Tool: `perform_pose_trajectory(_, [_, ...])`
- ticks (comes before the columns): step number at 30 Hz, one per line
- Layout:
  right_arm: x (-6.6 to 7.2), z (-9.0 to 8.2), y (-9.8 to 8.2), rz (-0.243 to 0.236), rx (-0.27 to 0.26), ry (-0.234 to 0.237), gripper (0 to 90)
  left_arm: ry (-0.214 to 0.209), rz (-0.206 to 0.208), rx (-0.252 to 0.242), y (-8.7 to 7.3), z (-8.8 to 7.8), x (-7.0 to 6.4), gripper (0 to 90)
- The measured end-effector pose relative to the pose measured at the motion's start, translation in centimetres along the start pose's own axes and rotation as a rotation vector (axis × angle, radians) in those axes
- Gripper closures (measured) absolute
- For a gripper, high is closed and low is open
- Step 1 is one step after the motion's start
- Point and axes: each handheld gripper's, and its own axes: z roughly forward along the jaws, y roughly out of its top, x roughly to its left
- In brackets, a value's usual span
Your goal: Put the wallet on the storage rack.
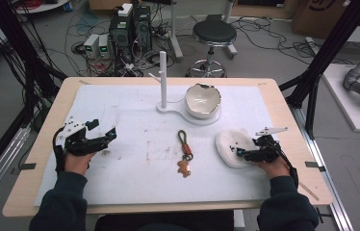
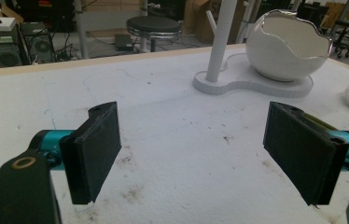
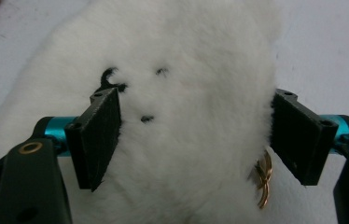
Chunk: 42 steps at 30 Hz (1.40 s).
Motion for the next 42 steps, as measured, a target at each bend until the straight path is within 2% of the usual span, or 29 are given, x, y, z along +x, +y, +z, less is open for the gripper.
perform_pose_trajectory(2, [-0.4, 0.2, 0.0, 0.037, 0.019, 0.022, 24.2, -0.001, 0.000, 0.001, 0.0, 0.0, 0.0, 18.9])
perform_pose_trajectory(4, [-0.3, 0.2, 0.0, 0.036, 0.021, 0.024, 27.2, -0.002, -0.001, 0.004, -0.1, 0.0, 0.0, 18.9])
perform_pose_trajectory(5, [-0.3, 0.1, 0.0, 0.039, 0.023, 0.034, 32.0, -0.002, -0.004, 0.003, -0.1, 0.1, 0.0, 19.0])
perform_pose_trajectory(6, [-0.4, -0.1, 0.0, 0.045, 0.028, 0.064, 49.7, -0.002, -0.003, 0.006, -0.1, 0.1, 0.0, 19.2])
perform_pose_trajectory(7, [-0.4, -0.2, 0.1, 0.046, 0.032, 0.078, 56.5, -0.003, -0.001, 0.008, -0.1, 0.1, -0.1, 19.3])
perform_pose_trajectory(8, [-0.4, -0.2, 0.1, 0.046, 0.032, 0.078, 56.5, -0.003, -0.001, 0.008, -0.1, 0.1, -0.1, 19.5])
perform_pose_trajectory(9, [-0.3, -0.6, 0.2, 0.026, 0.022, 0.079, 72.1, -0.006, 0.000, 0.009, -0.1, 0.1, -0.1, 20.0])
perform_pose_trajectory(10, [-0.2, -0.8, 0.3, 0.023, 0.021, 0.073, 76.2, -0.010, -0.002, 0.009, -0.1, 0.1, -0.2, 20.5])
perform_pose_trajectory(12, [-0.1, -1.2, 0.3, 0.013, -0.006, 0.077, 77.4, -0.017, 0.000, 0.010, -0.1, 0.1, -0.2, 21.8])
perform_pose_trajectory(16, [0.3, -2.3, 0.8, -0.039, -0.122, 0.097, 78.2, -0.031, -0.001, 0.013, 0.0, 0.2, -0.4, 24.4])
perform_pose_trajectory(17, [0.3, -2.3, 0.8, -0.039, -0.122, 0.097, 78.2, -0.036, -0.003, 0.014, 0.1, 0.3, -0.5, 24.4])
perform_pose_trajectory(20, [1.0, -3.2, 1.4, -0.073, -0.236, 0.133, 78.2, -0.086, -0.021, 0.007, 0.4, 0.5, -1.0, 29.8])
perform_pose_trajectory(22, [1.4, -3.4, 1.7, -0.083, -0.275, 0.147, 78.2, -0.103, -0.022, 0.007, 0.5, 0.6, -1.3, 30.1])
perform_pose_trajectory(23, [1.4, -3.4, 1.7, -0.083, -0.275, 0.147, 78.2, -0.120, -0.028, 0.007, 0.5, 0.8, -1.5, 30.1])
perform_pose_trajectory(24, [2.0, -3.4, 2.0, -0.093, -0.305, 0.157, 78.2, -0.158, -0.029, 0.015, 0.7, 1.2, -2.3, 30.1])
perform_pose_trajectory(25, [2.3, -3.4, 2.2, -0.099, -0.317, 0.159, 78.1, -0.158, -0.029, 0.015, 0.7, 1.2, -2.3, 30.1])
perform_pose_trajectory(27, [2.9, -3.1, 2.6, -0.121, -0.329, 0.177, 78.1, -0.215, -0.023, 0.025, 0.9, 2.0, -3.7, 30.1])
perform_pose_trajectory(28, [3.3, -3.0, 2.8, -0.125, -0.330, 0.189, 78.0, -0.215, -0.023, 0.025, 0.9, 2.0, -3.7, 30.1])
perform_pose_trajectory(29, [3.6, -2.9, 2.9, -0.134, -0.330, 0.200, 78.0, -0.254, -0.025, 0.027, 1.0, 2.7, -4.8, 30.1])
perform_pose_trajectory(31, [4.6, -2.4, 3.4, -0.164, -0.326, 0.229, 78.0, -0.275, -0.026, 0.030, 1.1, 3.0, -5.4, 30.0])
perform_pose_trajectory(32, [5.1, -2.2, 3.7, -0.182, -0.328, 0.239, 77.9, -0.299, -0.022, 0.035, 1.2, 3.3, -6.0, 29.9])
perform_pose_trajectory(33, [5.6, -2.0, 3.9, -0.197, -0.332, 0.251, 77.9, -0.335, -0.013, 0.043, 1.3, 4.1, -7.1, 29.9])
perform_pose_trajectory(34, [5.6, -2.0, 3.9, -0.197, -0.332, 0.251, 77.9, -0.335, -0.013, 0.043, 1.3, 4.1, -7.1, 29.9])
perform_pose_trajectory(36, [7.0, -1.6, 4.6, -0.239, -0.335, 0.289, 77.9, -0.385, 0.002, 0.066, 1.3, 5.0, -8.6, 29.9])
perform_pose_trajectory(37, [7.4, -1.4, 4.8, -0.250, -0.334, 0.299, 77.9, -0.385, 0.002, 0.066, 1.3, 5.0, -8.6, 29.9])
perform_pose_trajectory(38, [7.9, -1.3, 4.9, -0.258, -0.333, 0.313, 77.9, -0.418, 0.000, 0.075, 1.3, 5.5, -9.3, 29.9])
perform_pose_trajectory(40, [8.3, -1.1, 5.1, -0.275, -0.333, 0.325, 77.8, -0.432, 0.000, 0.077, 1.3, 5.7, -9.6, 29.9])
perform_pose_trajectory(41, [9.2, -0.7, 5.4, -0.304, -0.326, 0.347, 77.8, -0.448, -0.002, 0.083, 1.3, 5.9, -9.9, 29.9])
perform_pose_trajectory(42, [9.4, -0.5, 5.5, -0.316, -0.324, 0.353, 77.8, -0.455, -0.005, 0.084, 1.3, 6.0, -10.1, 29.9])
